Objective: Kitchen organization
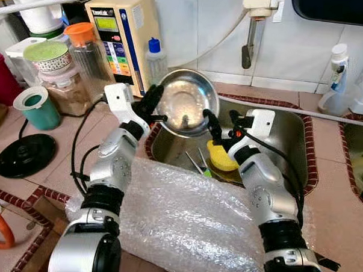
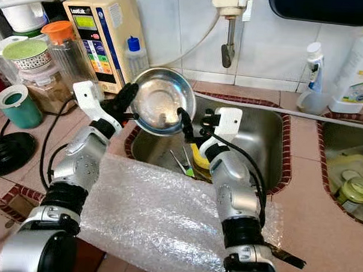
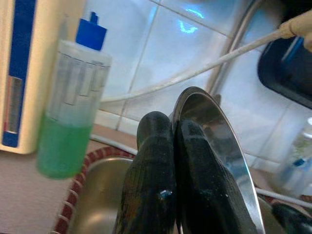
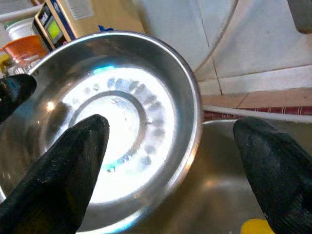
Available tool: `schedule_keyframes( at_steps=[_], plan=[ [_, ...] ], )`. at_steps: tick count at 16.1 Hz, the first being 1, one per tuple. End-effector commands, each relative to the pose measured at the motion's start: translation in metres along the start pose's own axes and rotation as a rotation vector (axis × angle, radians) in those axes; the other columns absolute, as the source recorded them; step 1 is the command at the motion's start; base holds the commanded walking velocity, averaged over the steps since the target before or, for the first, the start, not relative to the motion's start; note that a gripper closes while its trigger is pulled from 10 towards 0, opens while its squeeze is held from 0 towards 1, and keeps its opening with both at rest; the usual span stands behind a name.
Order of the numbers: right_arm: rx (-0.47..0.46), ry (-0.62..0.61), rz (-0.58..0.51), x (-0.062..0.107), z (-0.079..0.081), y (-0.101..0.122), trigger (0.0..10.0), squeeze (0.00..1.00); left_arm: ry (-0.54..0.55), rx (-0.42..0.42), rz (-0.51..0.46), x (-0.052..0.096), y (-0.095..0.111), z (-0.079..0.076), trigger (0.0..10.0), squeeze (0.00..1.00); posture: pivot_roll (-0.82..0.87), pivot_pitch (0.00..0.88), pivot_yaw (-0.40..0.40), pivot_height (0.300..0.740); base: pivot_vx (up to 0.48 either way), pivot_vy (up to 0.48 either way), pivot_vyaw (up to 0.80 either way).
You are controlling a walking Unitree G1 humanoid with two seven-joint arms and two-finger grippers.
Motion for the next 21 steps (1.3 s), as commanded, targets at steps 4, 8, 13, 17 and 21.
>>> schedule_keyframes(
  at_steps=[4,8,13,17,21],
  plan=[
    [-0.013,-0.047,0.009,-0.009,-0.004,0.000,10.0,0.00,-0.108,0.040,-0.016,0.002,0.006,-0.023,0.0,0.00,0.11,0.000,0.144,0.740,0.000,0.000,0.00],
    [-0.097,-0.069,0.004,-0.013,-0.009,-0.002,0.0,0.00,-0.115,0.050,0.002,0.005,0.005,-0.026,0.0,0.00,0.11,0.000,0.146,0.740,0.000,0.000,0.00],
    [-0.099,-0.084,0.010,-0.012,-0.013,-0.004,0.0,0.00,-0.105,0.042,0.006,0.007,0.007,-0.024,0.0,0.00,0.11,0.000,0.146,0.740,0.000,0.000,0.00],
    [-0.112,-0.084,0.009,-0.012,-0.014,-0.004,0.0,0.00,-0.095,0.035,0.016,0.008,0.004,-0.022,0.0,0.00,0.11,0.000,0.150,0.740,0.000,0.000,0.00],
    [-0.117,-0.087,0.001,-0.012,-0.015,-0.002,0.0,0.00,-0.088,0.029,0.028,0.009,0.002,-0.020,0.0,0.00,0.10,0.000,0.150,0.740,0.000,0.000,0.00]
  ],
)
Point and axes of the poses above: a point about 5 cm out from each wrist's last joint towards the gripper, its own x axis pointing back from the gripper into the wrist, its own y axis along the axis of the wrist's last joint, z = x × y, the point moved 5 cm from there along -x, pointing out of the wrist towards the gripper, and after that the axes turned 4 degrees about x, right-handed, at the moved point
